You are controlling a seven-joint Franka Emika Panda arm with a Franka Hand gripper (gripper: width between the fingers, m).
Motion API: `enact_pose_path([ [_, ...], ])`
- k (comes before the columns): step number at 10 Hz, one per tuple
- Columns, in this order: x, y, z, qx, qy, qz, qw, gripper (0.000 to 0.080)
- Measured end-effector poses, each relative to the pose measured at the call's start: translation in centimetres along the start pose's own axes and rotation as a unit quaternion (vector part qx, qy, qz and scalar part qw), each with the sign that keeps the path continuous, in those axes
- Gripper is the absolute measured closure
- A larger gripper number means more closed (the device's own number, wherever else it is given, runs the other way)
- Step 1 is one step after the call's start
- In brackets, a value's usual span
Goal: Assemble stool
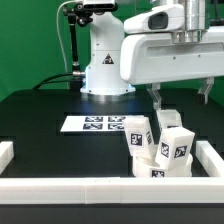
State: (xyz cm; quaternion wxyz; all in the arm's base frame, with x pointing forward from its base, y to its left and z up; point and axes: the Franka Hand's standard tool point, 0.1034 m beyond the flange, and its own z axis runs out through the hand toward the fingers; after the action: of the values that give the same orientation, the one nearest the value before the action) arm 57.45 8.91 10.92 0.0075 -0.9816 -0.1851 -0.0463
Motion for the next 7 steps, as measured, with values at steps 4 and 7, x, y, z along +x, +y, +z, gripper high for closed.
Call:
enact_pose_path([
  [4,-0.15,0.61,0.00,-0.009,-0.004,-0.135,0.991,0.0150],
  [7,-0.49,0.95,0.34,-0.020,-0.012,-0.274,0.961,0.0150],
])
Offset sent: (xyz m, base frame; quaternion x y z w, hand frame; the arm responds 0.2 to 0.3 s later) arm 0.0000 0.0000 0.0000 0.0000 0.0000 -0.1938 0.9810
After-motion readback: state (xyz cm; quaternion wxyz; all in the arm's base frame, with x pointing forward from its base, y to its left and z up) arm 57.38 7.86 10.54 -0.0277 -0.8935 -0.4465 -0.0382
